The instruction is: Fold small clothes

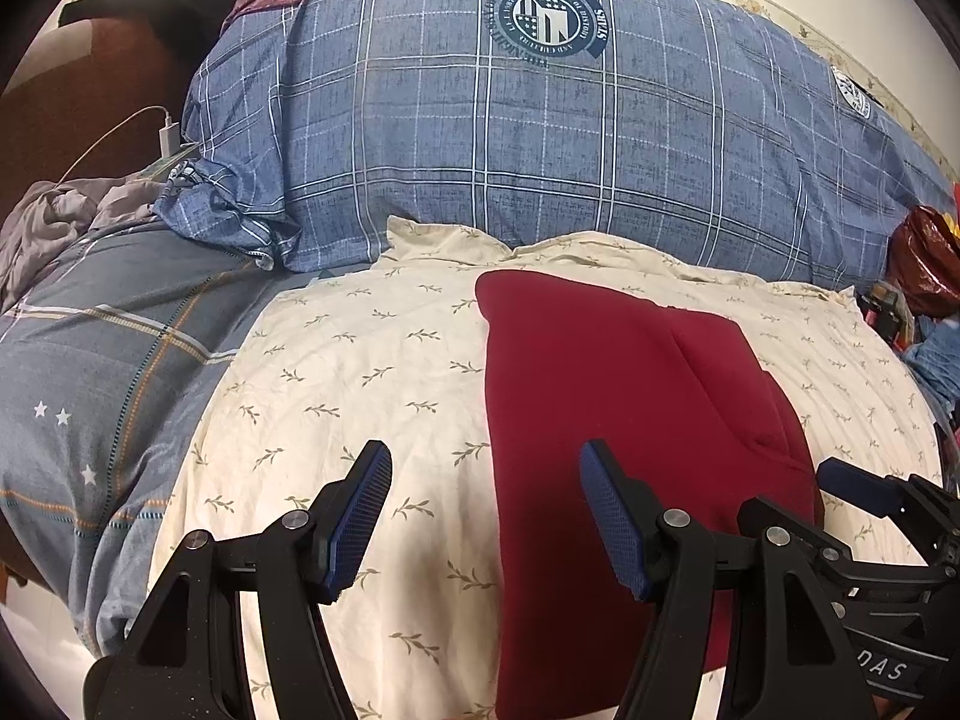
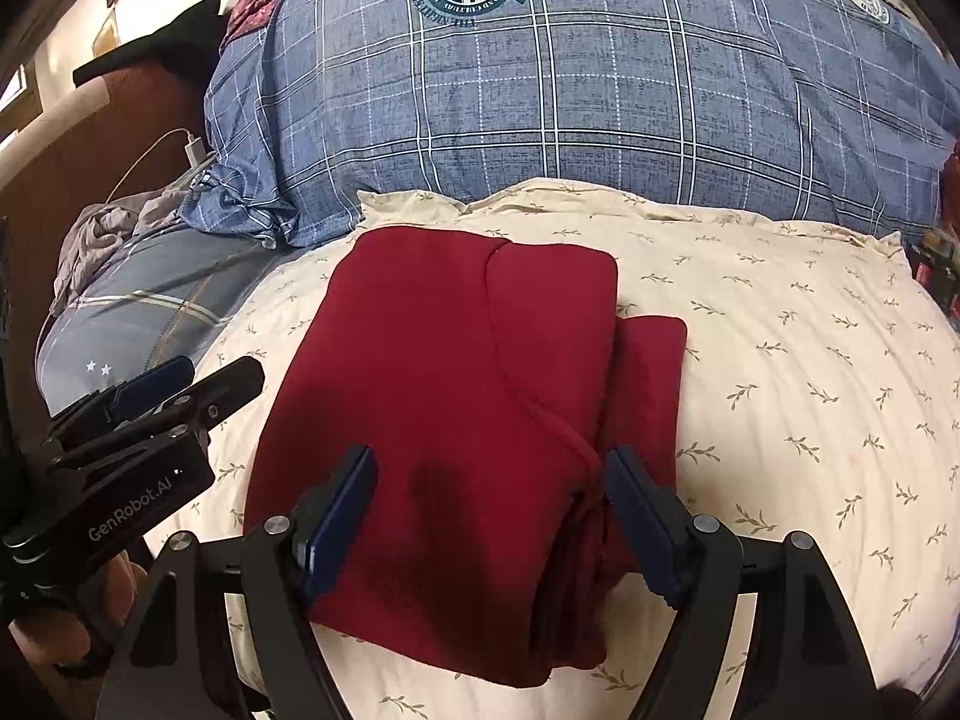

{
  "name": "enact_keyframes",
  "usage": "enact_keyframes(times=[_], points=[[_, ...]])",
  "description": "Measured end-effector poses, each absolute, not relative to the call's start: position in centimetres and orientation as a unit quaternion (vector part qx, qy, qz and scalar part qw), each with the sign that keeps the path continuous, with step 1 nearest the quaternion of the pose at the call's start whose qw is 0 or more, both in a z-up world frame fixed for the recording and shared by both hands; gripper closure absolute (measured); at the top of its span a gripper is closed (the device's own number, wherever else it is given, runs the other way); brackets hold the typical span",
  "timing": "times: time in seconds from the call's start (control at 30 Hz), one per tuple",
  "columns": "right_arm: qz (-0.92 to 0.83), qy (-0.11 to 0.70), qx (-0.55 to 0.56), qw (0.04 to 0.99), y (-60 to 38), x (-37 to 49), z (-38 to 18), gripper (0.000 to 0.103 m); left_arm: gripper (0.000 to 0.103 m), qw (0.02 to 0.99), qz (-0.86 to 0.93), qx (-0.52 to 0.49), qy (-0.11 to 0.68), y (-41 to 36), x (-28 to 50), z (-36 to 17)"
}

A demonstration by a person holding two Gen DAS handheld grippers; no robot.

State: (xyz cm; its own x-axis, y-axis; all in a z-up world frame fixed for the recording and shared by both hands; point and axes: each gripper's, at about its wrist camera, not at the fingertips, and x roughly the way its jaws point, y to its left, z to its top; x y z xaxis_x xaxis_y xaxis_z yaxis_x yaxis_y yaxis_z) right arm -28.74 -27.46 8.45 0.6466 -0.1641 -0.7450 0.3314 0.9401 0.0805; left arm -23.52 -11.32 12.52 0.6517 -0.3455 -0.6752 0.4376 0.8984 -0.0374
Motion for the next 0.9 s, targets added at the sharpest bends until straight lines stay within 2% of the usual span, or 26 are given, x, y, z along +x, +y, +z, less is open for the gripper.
enact_keyframes(times=[0.9], points=[[-0.14,0.4,0.113,0.899,-27.9,-28.5,7.9,0.02,0.038,0.904,-0.213,0.045,0.369,-10.9,-22.5,11.7]])
